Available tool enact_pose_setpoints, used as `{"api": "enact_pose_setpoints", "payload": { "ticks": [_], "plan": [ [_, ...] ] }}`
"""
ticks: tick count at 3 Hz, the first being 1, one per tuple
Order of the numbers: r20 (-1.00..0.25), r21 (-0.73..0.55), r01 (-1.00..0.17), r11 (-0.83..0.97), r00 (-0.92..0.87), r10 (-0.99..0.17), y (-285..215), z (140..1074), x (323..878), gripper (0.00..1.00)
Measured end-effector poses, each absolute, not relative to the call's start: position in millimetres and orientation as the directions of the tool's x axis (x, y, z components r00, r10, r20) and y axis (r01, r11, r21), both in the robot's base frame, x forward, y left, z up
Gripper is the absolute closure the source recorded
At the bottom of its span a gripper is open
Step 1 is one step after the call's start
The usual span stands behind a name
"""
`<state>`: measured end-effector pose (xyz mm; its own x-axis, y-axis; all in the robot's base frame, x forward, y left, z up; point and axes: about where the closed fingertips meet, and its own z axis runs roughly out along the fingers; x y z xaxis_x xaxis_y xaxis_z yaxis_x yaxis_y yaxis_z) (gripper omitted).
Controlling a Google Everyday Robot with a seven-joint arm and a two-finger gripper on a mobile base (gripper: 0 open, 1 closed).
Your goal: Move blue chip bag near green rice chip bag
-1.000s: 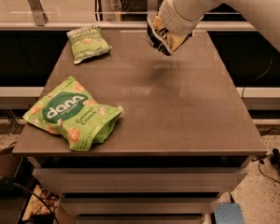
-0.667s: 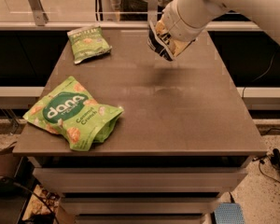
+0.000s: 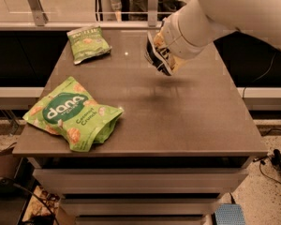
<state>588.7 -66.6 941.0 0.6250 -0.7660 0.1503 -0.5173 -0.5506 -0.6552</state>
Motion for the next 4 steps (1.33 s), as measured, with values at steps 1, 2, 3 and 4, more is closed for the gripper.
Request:
{"api": "enact_pose_setpoints", "payload": {
  "ticks": [1,2,3,4],
  "plan": [
    [0.138,-0.659,-0.514,-0.549,0.634,-0.761,-55,937,564,1.00],
    [0.112,-0.650,-0.526,-0.548,0.647,-0.754,-42,926,544,1.00],
    [0.074,-0.634,-0.560,-0.533,0.642,-0.763,-31,910,527,1.00],
    [0.034,-0.624,-0.602,-0.498,0.616,-0.787,-18,886,503,1.00]
  ]
}}
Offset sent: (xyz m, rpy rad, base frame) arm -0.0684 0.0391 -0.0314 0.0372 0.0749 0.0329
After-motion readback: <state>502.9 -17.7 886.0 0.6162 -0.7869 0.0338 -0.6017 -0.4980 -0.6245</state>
